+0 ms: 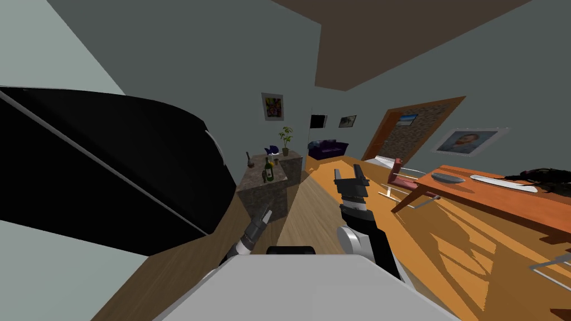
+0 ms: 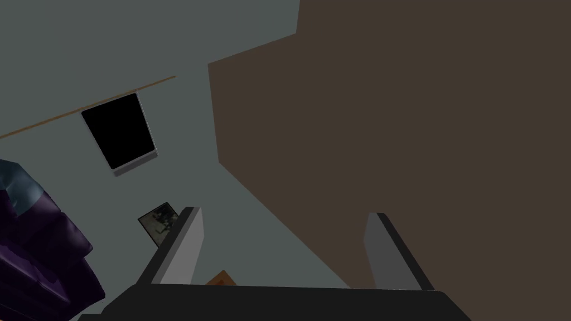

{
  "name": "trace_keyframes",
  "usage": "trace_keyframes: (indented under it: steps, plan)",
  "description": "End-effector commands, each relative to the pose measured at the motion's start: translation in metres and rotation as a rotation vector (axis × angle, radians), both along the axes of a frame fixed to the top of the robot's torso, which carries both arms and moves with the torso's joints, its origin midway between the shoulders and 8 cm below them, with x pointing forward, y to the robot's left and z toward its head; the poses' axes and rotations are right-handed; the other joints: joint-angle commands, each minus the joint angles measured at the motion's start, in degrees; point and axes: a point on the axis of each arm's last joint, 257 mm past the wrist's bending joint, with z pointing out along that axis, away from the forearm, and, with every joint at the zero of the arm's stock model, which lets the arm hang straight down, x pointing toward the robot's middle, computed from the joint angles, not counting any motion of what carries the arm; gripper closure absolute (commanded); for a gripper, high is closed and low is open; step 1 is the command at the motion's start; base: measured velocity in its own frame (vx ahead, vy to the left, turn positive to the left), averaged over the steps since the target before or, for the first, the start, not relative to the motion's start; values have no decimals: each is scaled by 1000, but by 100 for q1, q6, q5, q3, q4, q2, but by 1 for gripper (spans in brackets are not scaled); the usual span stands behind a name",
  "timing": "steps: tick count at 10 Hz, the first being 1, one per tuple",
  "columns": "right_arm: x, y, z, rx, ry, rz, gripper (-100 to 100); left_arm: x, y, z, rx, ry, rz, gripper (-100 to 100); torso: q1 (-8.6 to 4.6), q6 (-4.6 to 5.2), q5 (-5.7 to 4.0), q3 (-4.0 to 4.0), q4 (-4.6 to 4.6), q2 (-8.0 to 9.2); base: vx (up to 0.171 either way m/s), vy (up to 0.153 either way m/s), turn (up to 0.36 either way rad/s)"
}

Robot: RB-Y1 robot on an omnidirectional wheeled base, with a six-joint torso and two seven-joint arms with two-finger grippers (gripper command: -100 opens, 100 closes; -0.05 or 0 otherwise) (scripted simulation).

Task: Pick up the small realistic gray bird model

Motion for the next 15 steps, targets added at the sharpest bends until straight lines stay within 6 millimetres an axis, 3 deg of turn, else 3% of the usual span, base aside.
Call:
trace_keyframes:
  steps: [1, 4, 5, 6, 8, 9, 10, 15]
  plan:
    - [0, 0, 0, 0, 0, 0, 0, -17, 1, -31, 4, 81, -35, -100, 0, 0, 0, 0, 0, 0, 2, -67, -161]
    - [0, 0, 0, 0, 0, 0, 0, -40, 16, -80, 67, 199, -71, -100, 1, 2, 1, -7, -3, -11, 6, -56, -99]
    - [0, 0, 0, 0, 0, 0, 0, -41, 18, -81, 76, 202, -77, -100, 7, -1, 1, -6, -3, -10, 2, -12, 1]
    - [0, 0, 0, 0, 0, 0, 0, -59, 27, -108, 80, 283, -88, -100, 16, -2, 3, -5, -2, -9, 16, -30, -187]
    - [0, 0, 0, 0, 0, 0, 0, -64, 34, -116, 116, 299, -103, -100, 15, -2, 3, -8, -3, -14, 14, -19, -31]
    - [0, 0, 0, 0, 0, 0, 0, -84, 47, -141, 125, 383, -108, -100, 19, -2, 4, -7, -3, -12, 21, -29, -161]
    - [0, 0, 0, 0, 0, 0, 0, -88, 54, -147, 151, 395, -117, -100, 15, 1, 4, -9, -3, -15, 25, -27, -119]
    - [0, 0, 0, 0, 0, 0, 0, -163, 124, -209, 246, 656, -138, -100, 19, -2, 4, -16, -6, -27, 53, -22, -158]
